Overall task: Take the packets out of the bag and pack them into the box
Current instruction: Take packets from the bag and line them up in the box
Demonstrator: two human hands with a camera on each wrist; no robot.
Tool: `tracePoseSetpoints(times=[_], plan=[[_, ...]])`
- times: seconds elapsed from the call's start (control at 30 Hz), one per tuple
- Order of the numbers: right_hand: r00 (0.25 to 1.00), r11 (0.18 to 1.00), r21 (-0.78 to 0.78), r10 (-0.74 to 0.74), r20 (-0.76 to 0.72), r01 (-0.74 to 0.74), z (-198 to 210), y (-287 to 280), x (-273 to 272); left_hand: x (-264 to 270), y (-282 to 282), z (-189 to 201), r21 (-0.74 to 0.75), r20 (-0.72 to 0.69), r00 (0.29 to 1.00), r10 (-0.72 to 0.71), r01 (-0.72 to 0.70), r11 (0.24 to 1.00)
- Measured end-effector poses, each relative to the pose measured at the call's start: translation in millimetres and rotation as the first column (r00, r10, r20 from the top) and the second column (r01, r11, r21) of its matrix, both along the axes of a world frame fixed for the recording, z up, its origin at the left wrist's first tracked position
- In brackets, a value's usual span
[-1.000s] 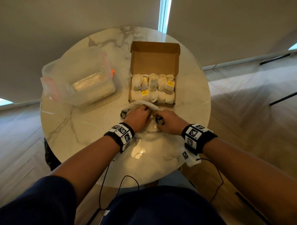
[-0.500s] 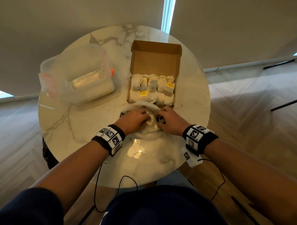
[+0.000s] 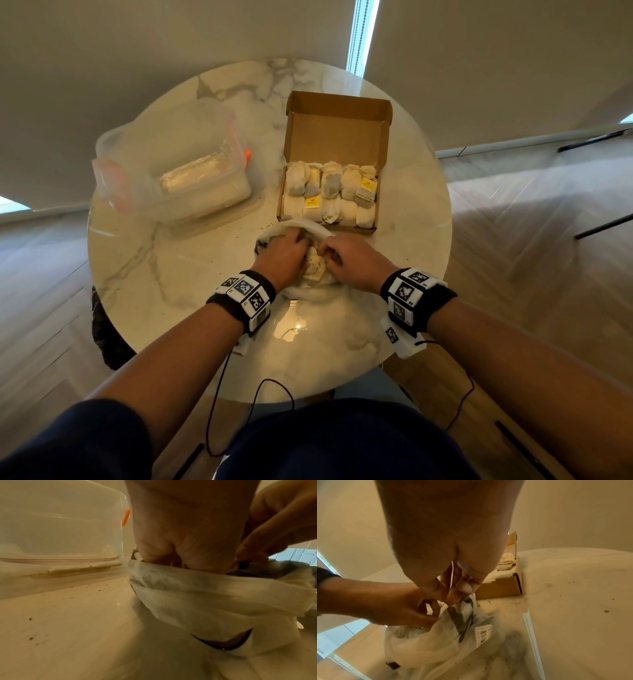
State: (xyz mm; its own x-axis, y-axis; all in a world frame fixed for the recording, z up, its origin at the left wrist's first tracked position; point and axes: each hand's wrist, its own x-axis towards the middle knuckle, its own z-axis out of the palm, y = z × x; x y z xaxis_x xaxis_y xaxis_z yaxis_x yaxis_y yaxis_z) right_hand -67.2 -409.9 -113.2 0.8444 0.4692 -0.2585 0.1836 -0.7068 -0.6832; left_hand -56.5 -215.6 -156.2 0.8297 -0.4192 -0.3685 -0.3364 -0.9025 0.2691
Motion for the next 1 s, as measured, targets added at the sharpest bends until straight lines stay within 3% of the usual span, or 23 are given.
tracePoseSetpoints(times=[0.13,0.27,0.5,0.63,0.73,0.9,1.0], plan=[[0.997,0.997,-0.077,-0.036,-0.070,0.030,-7,-1,-1,2,1,2,-0.052,-0.042,0.999,0.012,-0.015,0.999],[0.995,0.994,-0.101,-0.054,-0.089,0.045,-9,2,-1,1,8,10,-0.205,-0.050,0.999,0.008,-0.018,0.979],[0.999,0.992,-0.127,-0.022,-0.046,0.016,-8,12,3,2,13,42,-0.376,0.000,1.000,-0.008,0.008,0.926],[0.997,0.993,-0.089,-0.076,0.000,0.076,-7,8,2,5,10,42,-0.332,-0.060,0.998,0.035,-0.053,0.942],[0.991,0.989,-0.060,-0.132,0.004,0.132,-4,2,1,6,7,31,-0.300,-0.116,0.993,-0.020,-0.015,0.954],[0.988,0.987,-0.056,-0.152,-0.023,0.151,-3,-5,2,4,-3,9,-0.162,-0.056,0.997,-0.062,0.052,0.985],[0.987,0.986,-0.047,-0.160,-0.022,0.159,-4,-7,3,3,-5,5,-0.175,-0.040,0.998,-0.054,0.046,0.983]])
